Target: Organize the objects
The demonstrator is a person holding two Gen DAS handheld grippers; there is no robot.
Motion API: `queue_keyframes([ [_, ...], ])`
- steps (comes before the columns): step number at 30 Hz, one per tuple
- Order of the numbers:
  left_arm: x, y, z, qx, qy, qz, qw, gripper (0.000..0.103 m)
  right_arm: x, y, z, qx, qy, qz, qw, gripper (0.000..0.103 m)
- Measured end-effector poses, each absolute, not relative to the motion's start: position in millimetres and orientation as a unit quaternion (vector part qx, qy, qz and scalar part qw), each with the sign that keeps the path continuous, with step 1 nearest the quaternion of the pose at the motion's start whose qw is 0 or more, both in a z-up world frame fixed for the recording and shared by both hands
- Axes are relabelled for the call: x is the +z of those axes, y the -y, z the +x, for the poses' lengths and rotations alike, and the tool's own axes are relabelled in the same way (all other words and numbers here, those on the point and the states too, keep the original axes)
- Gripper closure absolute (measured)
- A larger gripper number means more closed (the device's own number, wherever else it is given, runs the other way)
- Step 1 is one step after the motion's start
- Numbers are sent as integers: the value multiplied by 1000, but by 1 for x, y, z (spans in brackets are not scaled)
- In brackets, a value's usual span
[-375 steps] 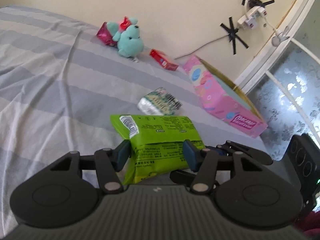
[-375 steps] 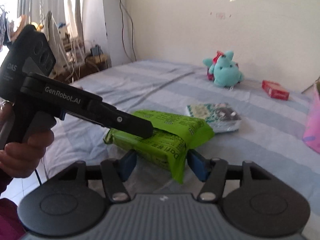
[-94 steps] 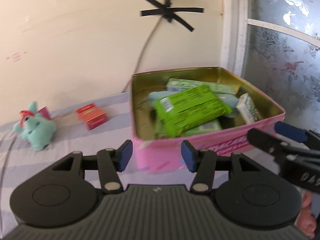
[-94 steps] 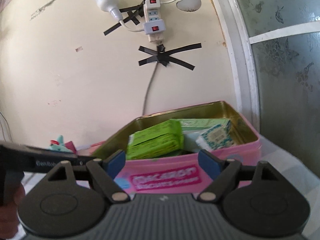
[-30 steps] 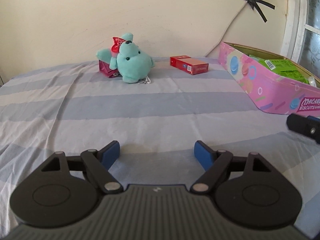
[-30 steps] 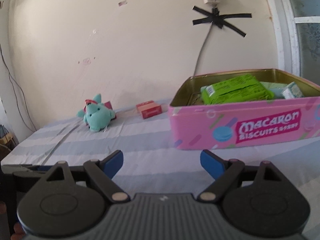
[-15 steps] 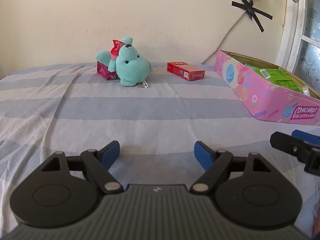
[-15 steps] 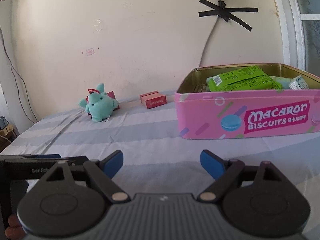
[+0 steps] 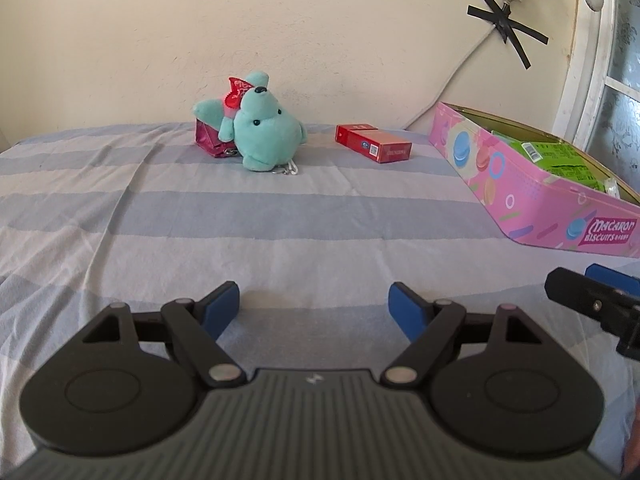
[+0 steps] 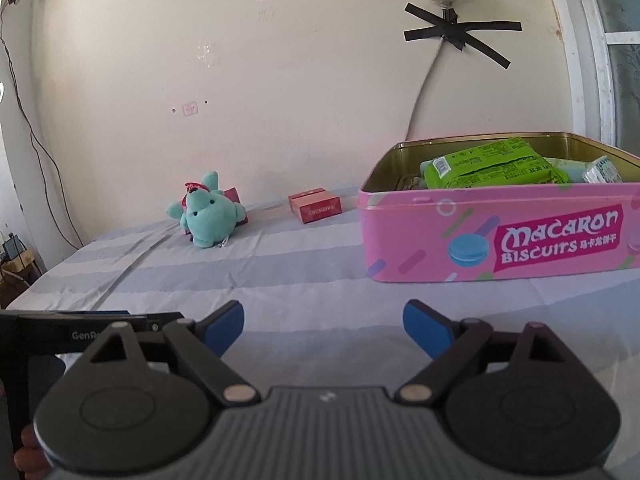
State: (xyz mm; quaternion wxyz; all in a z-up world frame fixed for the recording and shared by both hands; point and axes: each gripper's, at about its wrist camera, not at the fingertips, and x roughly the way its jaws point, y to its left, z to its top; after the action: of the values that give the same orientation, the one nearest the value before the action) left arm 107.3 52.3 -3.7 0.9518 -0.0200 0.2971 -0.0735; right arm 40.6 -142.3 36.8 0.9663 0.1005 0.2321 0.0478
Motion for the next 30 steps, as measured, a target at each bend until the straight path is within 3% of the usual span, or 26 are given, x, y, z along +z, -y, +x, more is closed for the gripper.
queue_keyframes([
  [30, -3, -57, 107, -76, -296, -29, 952, 20, 36, 139, 42, 60, -233, 101, 965, 7],
])
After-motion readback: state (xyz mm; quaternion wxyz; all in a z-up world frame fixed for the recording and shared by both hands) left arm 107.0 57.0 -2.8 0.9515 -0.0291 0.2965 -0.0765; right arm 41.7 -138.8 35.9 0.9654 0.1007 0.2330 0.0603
